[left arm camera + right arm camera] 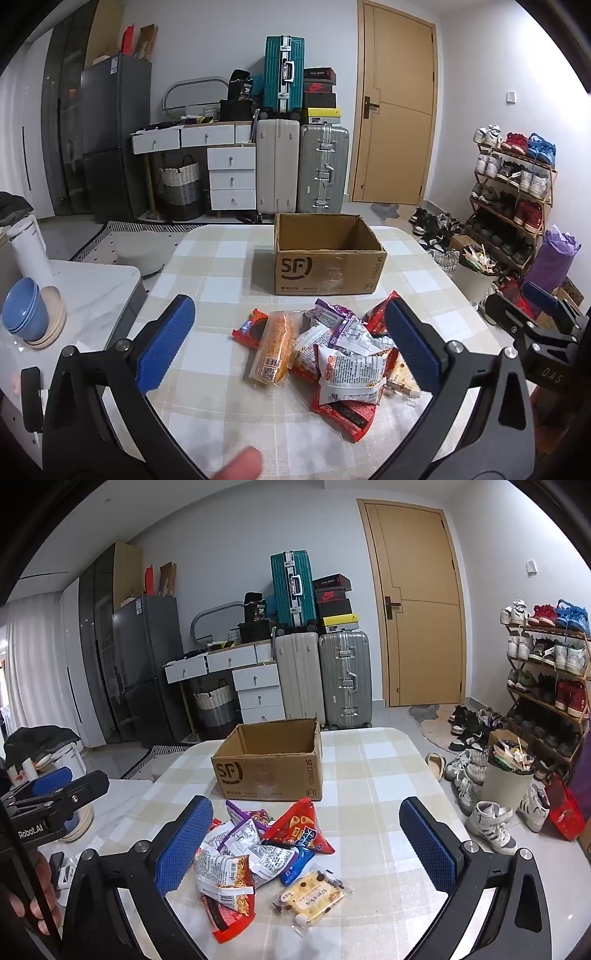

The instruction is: Organize snacks

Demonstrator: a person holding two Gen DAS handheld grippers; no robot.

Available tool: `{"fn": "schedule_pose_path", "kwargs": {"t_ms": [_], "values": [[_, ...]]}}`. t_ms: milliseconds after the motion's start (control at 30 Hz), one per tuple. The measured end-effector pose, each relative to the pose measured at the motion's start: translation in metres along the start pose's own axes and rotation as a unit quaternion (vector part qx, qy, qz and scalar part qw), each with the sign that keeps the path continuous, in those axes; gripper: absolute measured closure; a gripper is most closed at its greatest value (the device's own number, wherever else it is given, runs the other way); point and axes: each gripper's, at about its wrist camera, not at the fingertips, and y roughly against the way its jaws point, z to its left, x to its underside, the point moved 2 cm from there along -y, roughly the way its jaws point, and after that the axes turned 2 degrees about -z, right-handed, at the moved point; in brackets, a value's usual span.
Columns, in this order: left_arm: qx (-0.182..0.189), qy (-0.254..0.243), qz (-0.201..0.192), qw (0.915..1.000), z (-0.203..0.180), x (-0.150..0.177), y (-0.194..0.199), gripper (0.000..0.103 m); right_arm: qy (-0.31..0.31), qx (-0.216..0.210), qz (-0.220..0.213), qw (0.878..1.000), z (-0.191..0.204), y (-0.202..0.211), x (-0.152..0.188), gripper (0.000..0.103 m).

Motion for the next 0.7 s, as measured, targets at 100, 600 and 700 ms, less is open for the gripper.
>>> {"fn": "schedule_pose_path", "kwargs": {"t_ms": [100, 600, 700], "values": [[0.007, 0.008, 0.002, 0.9999, 0.003, 0.0, -0.0012, 0.0, -0.002, 0.0, -0.006, 1.0, -0.0001, 0.0012, -0.0004, 0.0], [-0.013, 0.006, -0.005, 0.9999, 0.0021, 0.0025, 0.0044, 0.0, -0.001, -0.002, -0.009, 1.0, 0.0008, 0.0053, 0.0013, 0.0], [-0.018, 0.005, -0.004, 0.9998, 0.0002, 0.0021, 0.0046, 0.0, 0.0, -0.001, -0.01, 1.0, 0.0015, 0.0054, 0.002, 0.0]]}}
